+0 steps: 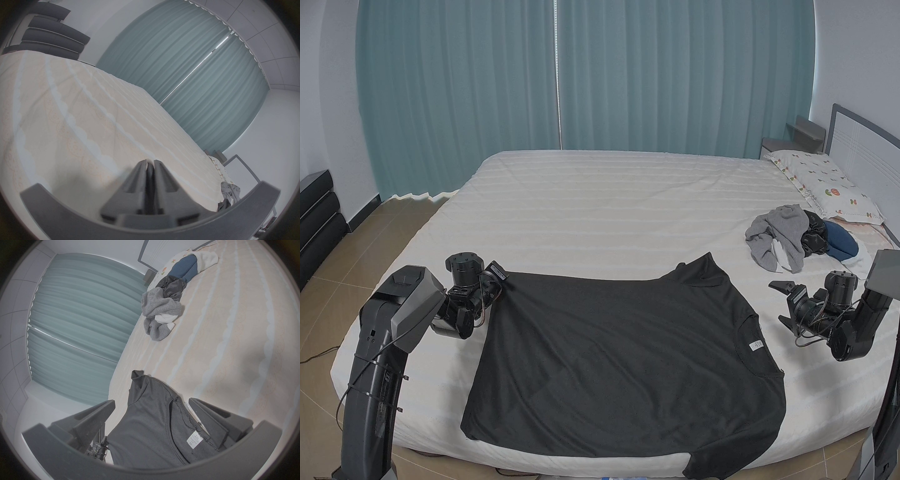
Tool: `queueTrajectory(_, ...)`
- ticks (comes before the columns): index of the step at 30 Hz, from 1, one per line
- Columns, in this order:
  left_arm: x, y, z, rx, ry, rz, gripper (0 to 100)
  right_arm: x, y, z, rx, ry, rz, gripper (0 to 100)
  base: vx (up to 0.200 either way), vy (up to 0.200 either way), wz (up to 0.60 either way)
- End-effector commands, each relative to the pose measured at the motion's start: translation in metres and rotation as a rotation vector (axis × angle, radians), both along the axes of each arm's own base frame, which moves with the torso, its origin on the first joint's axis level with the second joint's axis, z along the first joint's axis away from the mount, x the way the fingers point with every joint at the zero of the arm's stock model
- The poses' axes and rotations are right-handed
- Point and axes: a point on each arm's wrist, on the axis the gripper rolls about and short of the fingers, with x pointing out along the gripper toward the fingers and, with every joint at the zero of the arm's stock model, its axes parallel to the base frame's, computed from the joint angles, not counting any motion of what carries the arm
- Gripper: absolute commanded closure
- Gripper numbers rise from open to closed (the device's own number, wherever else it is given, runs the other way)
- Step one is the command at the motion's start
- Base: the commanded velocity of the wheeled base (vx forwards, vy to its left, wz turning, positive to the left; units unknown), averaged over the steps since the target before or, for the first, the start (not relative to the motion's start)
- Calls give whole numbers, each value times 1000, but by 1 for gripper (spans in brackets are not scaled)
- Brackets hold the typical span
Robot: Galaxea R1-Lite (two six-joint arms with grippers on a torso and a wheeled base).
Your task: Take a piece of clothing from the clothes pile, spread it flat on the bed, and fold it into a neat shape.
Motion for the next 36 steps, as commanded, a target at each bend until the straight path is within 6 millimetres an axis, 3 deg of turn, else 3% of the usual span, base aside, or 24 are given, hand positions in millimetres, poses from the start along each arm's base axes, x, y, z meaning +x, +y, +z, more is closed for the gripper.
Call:
queueTrajectory(1,-2,0,2,0,1,0,0,-1,1,0,-4,0,1,0,0,0,0)
queueTrajectory(4,-4,2,6,-1,-2,6,0,-1,0,3,-6,-7,0,0,0,0,0)
queueTrajectory(7,-17,5,28,-8,5,14,0,-1,1,5,-11,-13,3,0,0,0,0)
queueTrajectory(11,-53,5,69,-57,-16,4,0,-3,6,13,-16,-21,19,0,0,0,0)
queueTrajectory(15,-70,2,85,-78,-8,-5,0,-6,14,18,-29,-18,45,0,0,0,0)
queueTrajectory(17,-99,0,92,-83,44,-10,0,-13,26,16,-71,28,94,0,0,0,0)
queueTrajectory(18,-100,0,91,-82,48,-10,0,-14,27,15,-74,31,98,0,0,0,0)
queueTrajectory(19,-120,1,91,-92,94,-9,0,-22,35,9,-109,65,113,0,0,0,0)
queueTrajectory(26,-187,4,83,-142,242,-48,0,-50,55,6,-184,118,168,0,-171,0,0)
queueTrajectory(31,-214,5,68,-143,321,-56,0,-60,59,1,-178,154,192,0,-200,0,0)
queueTrajectory(36,-223,5,61,-152,344,-87,0,-63,59,-3,-171,174,199,0,-200,0,0)
